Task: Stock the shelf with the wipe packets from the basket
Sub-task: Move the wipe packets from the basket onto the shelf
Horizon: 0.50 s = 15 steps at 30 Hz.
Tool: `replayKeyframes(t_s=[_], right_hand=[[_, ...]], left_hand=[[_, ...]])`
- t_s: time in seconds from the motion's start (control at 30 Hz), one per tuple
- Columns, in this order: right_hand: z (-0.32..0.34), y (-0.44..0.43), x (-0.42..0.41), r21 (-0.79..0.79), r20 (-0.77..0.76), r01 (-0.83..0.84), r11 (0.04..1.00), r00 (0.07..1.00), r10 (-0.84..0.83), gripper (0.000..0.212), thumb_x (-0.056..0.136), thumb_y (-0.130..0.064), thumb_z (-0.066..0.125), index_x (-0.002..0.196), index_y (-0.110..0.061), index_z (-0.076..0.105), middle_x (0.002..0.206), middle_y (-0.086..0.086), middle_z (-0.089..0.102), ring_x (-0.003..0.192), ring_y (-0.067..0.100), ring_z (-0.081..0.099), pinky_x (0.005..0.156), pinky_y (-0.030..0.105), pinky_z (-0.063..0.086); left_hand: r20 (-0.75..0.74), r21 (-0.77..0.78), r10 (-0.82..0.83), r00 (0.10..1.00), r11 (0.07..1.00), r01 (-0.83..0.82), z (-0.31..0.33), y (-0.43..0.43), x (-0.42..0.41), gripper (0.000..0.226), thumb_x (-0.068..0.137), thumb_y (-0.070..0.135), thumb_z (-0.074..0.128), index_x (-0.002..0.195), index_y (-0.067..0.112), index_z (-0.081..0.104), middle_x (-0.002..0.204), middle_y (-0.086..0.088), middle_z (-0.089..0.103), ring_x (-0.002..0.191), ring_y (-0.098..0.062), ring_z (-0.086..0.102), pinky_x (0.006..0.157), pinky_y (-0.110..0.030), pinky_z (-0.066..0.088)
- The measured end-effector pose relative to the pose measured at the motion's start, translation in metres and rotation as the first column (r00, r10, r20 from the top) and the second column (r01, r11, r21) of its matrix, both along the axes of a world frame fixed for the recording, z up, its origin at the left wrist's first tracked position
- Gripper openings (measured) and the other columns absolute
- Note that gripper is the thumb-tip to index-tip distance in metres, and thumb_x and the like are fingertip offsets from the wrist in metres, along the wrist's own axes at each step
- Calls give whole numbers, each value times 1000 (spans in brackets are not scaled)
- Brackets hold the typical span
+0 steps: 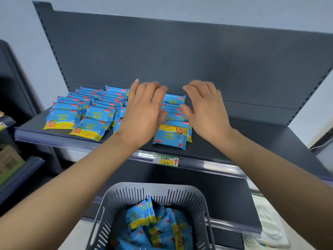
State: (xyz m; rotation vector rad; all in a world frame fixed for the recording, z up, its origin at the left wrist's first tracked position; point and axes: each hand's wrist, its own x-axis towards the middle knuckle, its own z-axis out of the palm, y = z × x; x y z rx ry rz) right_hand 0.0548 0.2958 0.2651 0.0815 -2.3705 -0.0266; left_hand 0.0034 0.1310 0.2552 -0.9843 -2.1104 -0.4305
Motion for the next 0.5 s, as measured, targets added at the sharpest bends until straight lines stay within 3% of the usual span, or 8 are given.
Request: replayKeyframes(t_s=[0.13, 0.27, 0.5], right_hand=[[8, -20, 28, 16, -113, -29, 999, 993, 31, 41, 73, -12, 72, 110, 3, 61, 116, 21, 60, 105, 42, 56, 82, 47, 47], [3, -32, 51, 20, -143, -33, 999, 989, 35, 40, 75, -14, 71, 111, 2, 62, 117, 20, 60, 106, 41, 57, 84, 46, 46], [-60, -44, 77, 17, 24, -68, 998, 997, 68, 44, 72, -18, 69, 111, 1, 62, 115, 19, 62, 105, 39, 58, 84, 44, 46]], left_hand=[[-72, 63, -47, 996, 997, 51, 12, -13, 25, 48, 73, 11, 72, 115, -4, 55, 111, -21, 56, 104, -29, 40, 108, -48, 23], [-80, 52, -86, 993, 995, 90, 5, -26, 48, 45, 77, 15, 68, 116, -4, 55, 113, -22, 56, 104, -31, 40, 103, -45, 27], [83, -64, -121, 989, 990, 126, -64, -46, 72, 51, 72, 15, 73, 116, -4, 55, 114, -23, 57, 103, -40, 54, 91, -41, 33]])
